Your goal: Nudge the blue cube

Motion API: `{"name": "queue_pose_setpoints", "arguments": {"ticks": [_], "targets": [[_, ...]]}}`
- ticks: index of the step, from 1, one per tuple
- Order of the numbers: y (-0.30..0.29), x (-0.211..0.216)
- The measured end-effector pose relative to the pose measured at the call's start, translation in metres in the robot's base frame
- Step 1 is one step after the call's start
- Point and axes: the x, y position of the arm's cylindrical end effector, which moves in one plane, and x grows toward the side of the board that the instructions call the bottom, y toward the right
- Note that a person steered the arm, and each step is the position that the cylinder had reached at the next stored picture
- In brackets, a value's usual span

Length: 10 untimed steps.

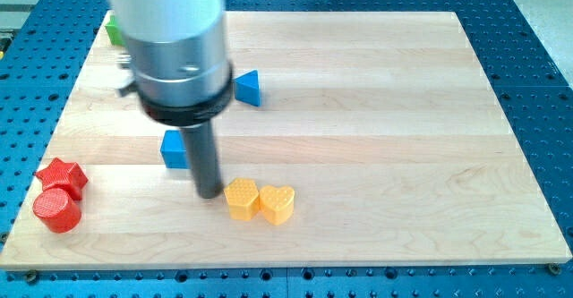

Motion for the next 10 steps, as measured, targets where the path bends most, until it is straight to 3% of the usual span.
{"name": "queue_pose_setpoints", "arguments": {"ticks": [1, 6, 8, 9, 10], "targets": [[-0.050, 0.000], [-0.027, -0.012], [0.059, -0.048], [-0.032, 0.000], [-0.069, -0.014]]}}
